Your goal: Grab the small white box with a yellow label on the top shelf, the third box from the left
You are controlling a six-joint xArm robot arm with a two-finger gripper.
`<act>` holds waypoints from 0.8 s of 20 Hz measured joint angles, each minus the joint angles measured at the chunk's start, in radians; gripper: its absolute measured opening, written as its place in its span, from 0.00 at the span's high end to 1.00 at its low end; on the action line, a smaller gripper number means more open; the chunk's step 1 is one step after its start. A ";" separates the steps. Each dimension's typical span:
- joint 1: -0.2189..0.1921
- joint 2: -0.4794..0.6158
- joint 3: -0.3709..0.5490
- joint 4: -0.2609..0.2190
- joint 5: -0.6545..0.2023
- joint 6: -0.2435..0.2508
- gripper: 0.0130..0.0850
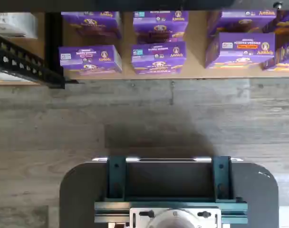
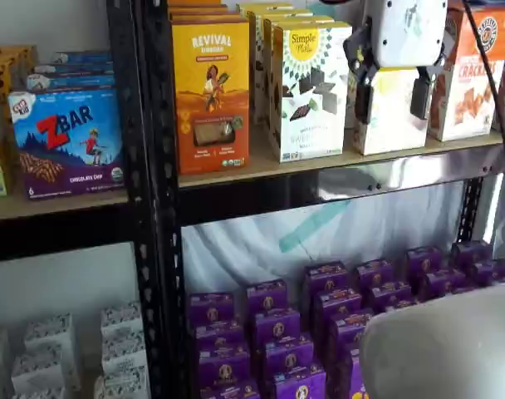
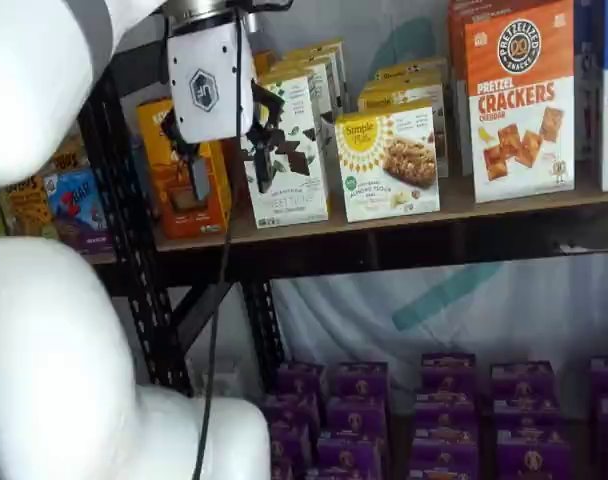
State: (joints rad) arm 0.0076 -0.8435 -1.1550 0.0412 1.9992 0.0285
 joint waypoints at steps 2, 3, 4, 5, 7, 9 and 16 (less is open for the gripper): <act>-0.066 0.006 -0.004 0.072 0.014 -0.031 0.00; -0.069 0.006 -0.004 0.079 0.014 -0.034 0.00; -0.071 0.006 -0.003 0.082 0.014 -0.035 0.00; -0.070 0.006 -0.003 0.081 0.013 -0.035 0.00; -0.039 0.000 0.003 0.047 -0.003 -0.021 0.00; 0.005 -0.010 0.012 -0.003 -0.027 0.001 0.00; -0.034 -0.008 0.026 -0.033 -0.106 -0.045 0.00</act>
State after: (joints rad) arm -0.0269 -0.8513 -1.1289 0.0082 1.8931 -0.0167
